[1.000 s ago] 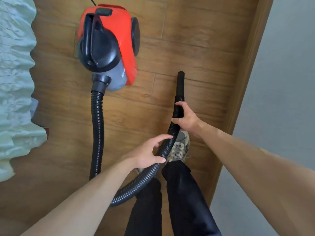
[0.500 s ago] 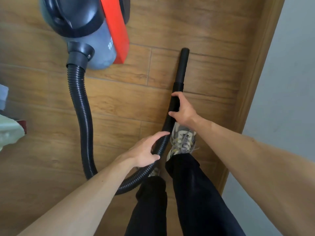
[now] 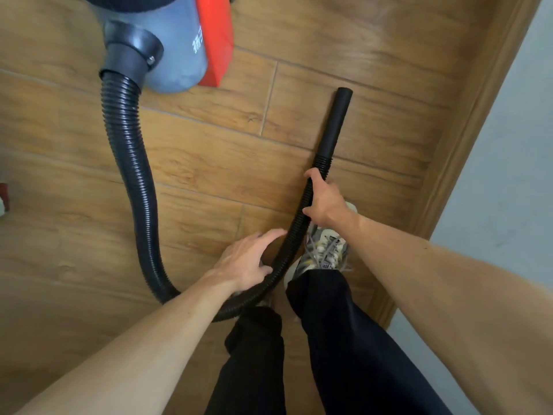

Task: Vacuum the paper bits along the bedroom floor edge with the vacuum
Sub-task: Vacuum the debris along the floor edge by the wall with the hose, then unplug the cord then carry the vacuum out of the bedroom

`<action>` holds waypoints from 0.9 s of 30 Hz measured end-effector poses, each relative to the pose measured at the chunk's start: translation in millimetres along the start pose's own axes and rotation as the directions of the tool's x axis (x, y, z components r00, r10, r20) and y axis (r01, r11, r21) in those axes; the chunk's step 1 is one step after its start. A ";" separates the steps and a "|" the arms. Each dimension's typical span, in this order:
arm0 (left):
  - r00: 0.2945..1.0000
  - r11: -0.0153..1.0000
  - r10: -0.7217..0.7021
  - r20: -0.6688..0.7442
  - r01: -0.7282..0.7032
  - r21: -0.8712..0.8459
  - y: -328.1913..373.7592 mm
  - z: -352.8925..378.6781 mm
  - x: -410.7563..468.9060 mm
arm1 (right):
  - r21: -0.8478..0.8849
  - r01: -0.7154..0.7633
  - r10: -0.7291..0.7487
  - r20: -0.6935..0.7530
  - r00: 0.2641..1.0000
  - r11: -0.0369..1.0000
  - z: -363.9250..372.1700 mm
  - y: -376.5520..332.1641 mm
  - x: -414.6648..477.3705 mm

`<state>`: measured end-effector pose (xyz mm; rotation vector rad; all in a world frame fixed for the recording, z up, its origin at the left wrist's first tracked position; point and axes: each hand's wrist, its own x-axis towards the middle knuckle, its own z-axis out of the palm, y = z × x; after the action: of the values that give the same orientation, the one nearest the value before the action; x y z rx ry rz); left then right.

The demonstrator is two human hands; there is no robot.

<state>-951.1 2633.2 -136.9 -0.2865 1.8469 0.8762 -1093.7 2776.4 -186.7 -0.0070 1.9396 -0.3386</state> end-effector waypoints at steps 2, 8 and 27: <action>0.998 0.995 -0.053 -0.039 0.050 -0.083 7.4 -19.9 -1.0 | -0.036 -0.027 0.027 0.004 1.000 0.999 -6.9 1.5 -6.4; 0.986 0.992 -0.119 -0.119 0.112 -0.060 39.6 -100.8 -14.5 | -0.102 -0.083 0.088 0.045 0.995 0.991 -46.1 -8.9 -43.5; 0.835 0.937 0.142 -0.532 0.060 0.343 335.5 -401.3 -250.2 | -0.456 0.176 -0.386 -0.422 0.820 0.872 -432.9 -190.0 -336.4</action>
<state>-1307.9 2548.7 312.2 -0.2949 2.5170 0.4971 -1385.9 2749.5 313.9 -0.5400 2.5114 -0.1380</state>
